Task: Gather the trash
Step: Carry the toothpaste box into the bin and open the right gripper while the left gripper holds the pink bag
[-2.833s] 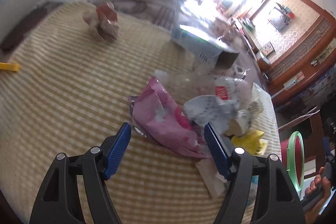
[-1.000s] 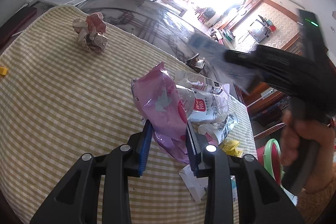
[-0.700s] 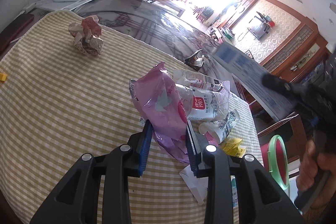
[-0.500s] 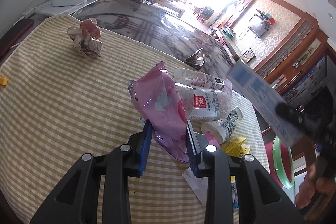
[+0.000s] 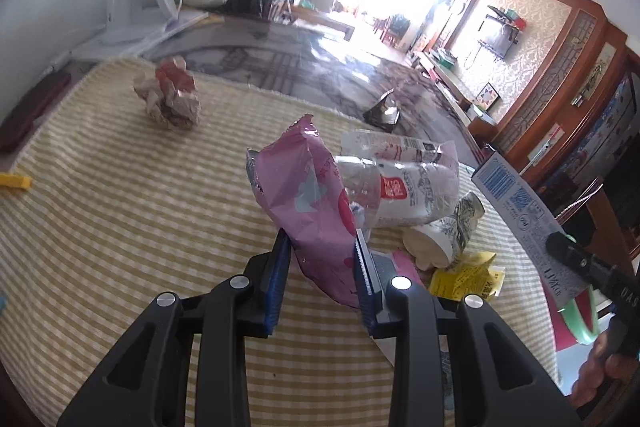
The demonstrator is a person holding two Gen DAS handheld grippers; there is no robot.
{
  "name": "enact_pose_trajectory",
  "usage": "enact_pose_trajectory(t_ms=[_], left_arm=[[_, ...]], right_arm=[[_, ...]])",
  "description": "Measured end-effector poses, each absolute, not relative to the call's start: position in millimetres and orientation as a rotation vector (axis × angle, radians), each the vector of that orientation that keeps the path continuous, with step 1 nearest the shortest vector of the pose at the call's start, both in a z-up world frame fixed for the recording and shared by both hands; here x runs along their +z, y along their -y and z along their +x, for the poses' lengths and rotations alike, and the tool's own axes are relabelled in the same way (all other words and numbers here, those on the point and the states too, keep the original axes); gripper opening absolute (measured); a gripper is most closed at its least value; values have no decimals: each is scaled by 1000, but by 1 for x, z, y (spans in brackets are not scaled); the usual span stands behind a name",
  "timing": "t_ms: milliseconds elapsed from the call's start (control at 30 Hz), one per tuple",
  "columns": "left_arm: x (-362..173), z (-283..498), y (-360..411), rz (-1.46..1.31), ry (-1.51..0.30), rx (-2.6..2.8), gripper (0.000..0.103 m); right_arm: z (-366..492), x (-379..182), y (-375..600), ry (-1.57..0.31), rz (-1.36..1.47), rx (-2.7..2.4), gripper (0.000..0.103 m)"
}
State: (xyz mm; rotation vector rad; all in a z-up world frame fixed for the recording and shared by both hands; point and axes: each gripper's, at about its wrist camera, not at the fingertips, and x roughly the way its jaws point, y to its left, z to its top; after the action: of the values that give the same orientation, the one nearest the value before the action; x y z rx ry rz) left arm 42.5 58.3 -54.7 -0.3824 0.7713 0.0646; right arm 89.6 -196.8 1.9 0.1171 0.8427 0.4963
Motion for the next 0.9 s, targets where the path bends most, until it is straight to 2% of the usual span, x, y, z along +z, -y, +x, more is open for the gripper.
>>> enact_pose_trajectory(t_ms=[200,900], left_arm=[[-42,30,-45,-317,-737,67,28],[-5,5,32,-376,-696,-36,28]], right_arm=[[89,5,206,-828,146,490,48],[80,29,264,-714,238,419,48]])
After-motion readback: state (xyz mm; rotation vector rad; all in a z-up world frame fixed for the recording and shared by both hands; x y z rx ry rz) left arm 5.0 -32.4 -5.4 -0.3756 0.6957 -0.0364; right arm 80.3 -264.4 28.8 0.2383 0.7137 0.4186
